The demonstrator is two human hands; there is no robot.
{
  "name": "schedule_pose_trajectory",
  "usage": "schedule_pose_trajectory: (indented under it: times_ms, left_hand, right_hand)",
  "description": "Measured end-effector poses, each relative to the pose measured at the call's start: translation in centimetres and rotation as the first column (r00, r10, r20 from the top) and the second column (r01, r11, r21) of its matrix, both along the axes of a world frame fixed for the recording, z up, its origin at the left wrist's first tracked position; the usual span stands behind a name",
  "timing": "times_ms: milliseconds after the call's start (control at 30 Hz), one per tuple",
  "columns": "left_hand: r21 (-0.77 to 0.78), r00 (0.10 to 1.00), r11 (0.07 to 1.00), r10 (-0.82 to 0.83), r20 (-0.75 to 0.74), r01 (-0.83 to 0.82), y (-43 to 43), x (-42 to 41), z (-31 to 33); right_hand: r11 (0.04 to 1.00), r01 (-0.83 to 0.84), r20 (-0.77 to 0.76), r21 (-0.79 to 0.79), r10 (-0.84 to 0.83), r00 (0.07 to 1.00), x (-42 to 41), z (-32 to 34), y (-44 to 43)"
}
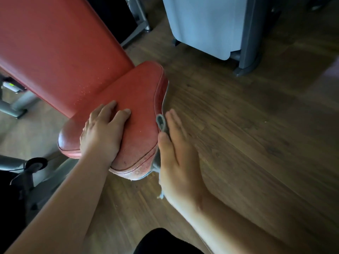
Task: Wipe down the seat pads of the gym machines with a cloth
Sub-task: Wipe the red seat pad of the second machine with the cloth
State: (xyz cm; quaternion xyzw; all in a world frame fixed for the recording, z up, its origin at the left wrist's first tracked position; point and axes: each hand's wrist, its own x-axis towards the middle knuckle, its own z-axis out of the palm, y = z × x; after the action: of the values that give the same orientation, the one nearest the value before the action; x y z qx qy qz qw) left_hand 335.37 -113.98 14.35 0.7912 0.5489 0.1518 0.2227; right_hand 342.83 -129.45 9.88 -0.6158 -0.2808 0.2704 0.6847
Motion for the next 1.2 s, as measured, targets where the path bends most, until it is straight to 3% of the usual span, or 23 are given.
schedule_pose_trajectory:
  times_ms: [167,300,433,567,667,800,967,1100,1200]
  left_hand:
    - [-0.005,1.000,1.000,0.005,0.005,-0.005,-0.2,0.3,0.1]
    - [-0.002,1.000,1.000,0.000,0.002,0.000,-0.4,0.2,0.2]
    - [-0.001,1.000,1.000,-0.001,0.002,0.001,-0.4,0.3,0.2]
    - [0.001,1.000,1.000,0.006,0.002,-0.006,-0.5,0.3,0.4]
    - [0.011,1.000,1.000,0.006,-0.009,-0.006,-0.2,0.4,0.2]
    - [0.011,1.000,1.000,0.012,-0.005,-0.012,-0.3,0.4,0.2]
    - [0.009,1.000,1.000,0.020,-0.003,-0.020,-0.4,0.5,0.4]
    - [0.013,1.000,1.000,0.022,0.002,-0.022,-0.3,0.4,0.2]
    - [0.011,1.000,1.000,0.024,-0.009,-0.024,-0.2,0.4,0.3]
  right_hand:
    - [0.997,0.071,-0.075,-0.036,-0.073,0.994,2.1,-0.2,2.2]
    - [0.998,0.019,-0.056,0.066,-0.015,0.998,-0.2,-0.6,0.2]
    - [0.999,0.040,-0.098,-0.004,-0.040,0.994,2.4,-0.4,2.4]
    - [0.997,0.013,-0.079,0.077,-0.007,0.997,0.1,-1.3,0.6]
    - [1.000,0.029,-0.122,0.009,-0.027,0.992,3.1,-0.5,2.8]
    - [0.998,0.021,-0.053,0.062,-0.017,0.998,-0.5,-1.1,-0.4]
    - [1.000,0.019,-0.221,-0.022,-0.023,0.975,3.3,-0.3,3.1]
    - [1.000,-0.010,-0.110,0.024,0.012,0.994,0.0,-0.9,-0.1]
    - [0.999,-0.032,-0.083,0.009,0.033,0.996,3.5,-0.5,3.0]
